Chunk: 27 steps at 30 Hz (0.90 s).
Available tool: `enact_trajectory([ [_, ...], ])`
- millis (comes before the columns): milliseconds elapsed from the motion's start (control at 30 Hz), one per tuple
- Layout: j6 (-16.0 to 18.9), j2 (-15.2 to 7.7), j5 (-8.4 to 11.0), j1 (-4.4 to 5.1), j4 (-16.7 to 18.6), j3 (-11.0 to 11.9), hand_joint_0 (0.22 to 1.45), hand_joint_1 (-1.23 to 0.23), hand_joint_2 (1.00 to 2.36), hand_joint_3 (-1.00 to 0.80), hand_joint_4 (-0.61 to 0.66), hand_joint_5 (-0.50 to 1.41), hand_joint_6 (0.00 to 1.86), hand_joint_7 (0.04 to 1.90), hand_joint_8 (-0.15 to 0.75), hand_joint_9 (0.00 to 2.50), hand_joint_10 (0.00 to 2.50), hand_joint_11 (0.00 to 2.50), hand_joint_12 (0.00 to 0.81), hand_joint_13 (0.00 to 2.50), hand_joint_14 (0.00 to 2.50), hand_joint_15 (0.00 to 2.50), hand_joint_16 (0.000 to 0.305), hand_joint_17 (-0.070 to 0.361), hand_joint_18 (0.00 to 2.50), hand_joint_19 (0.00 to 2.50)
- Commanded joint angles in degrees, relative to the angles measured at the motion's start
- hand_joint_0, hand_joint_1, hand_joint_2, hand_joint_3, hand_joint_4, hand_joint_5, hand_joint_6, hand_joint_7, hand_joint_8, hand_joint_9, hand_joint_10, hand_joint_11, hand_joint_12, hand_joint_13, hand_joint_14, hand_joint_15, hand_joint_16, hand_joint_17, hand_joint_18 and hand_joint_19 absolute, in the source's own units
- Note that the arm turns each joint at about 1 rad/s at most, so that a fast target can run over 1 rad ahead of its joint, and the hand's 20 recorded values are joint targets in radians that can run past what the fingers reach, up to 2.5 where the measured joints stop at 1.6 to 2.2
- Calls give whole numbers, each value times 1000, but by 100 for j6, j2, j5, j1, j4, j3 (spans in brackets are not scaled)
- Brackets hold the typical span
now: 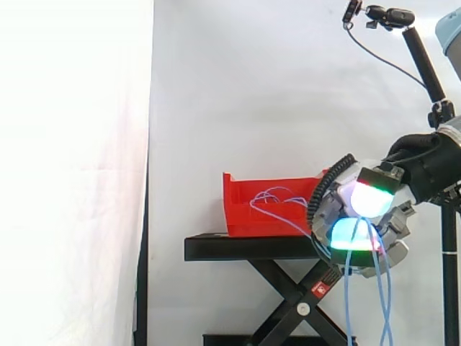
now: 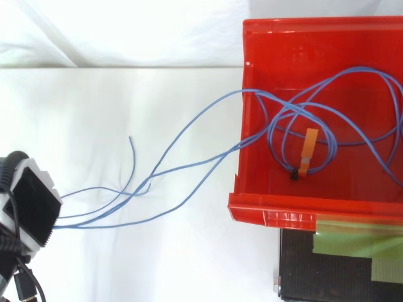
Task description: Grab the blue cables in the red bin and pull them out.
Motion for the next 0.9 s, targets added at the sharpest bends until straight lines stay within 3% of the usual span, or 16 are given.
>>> enact_trajectory([
  [0,9,0,1,3,-3,30,706,-1091,1000,-1000,225,834,814,489,250,1142,32,1140,341,1267,1239,1156,49,109,1190,1592],
  [533,18,0,-7,11,-3,30,828,-1141,1000,-1000,214,700,1128,353,235,1075,34,1190,316,1232,1265,1184,42,95,1146,1626],
  [867,18,0,-7,11,-3,30,887,-1167,1000,-1000,199,657,1187,326,226,1020,33,1182,305,1200,1298,1181,41,92,1132,1615],
])
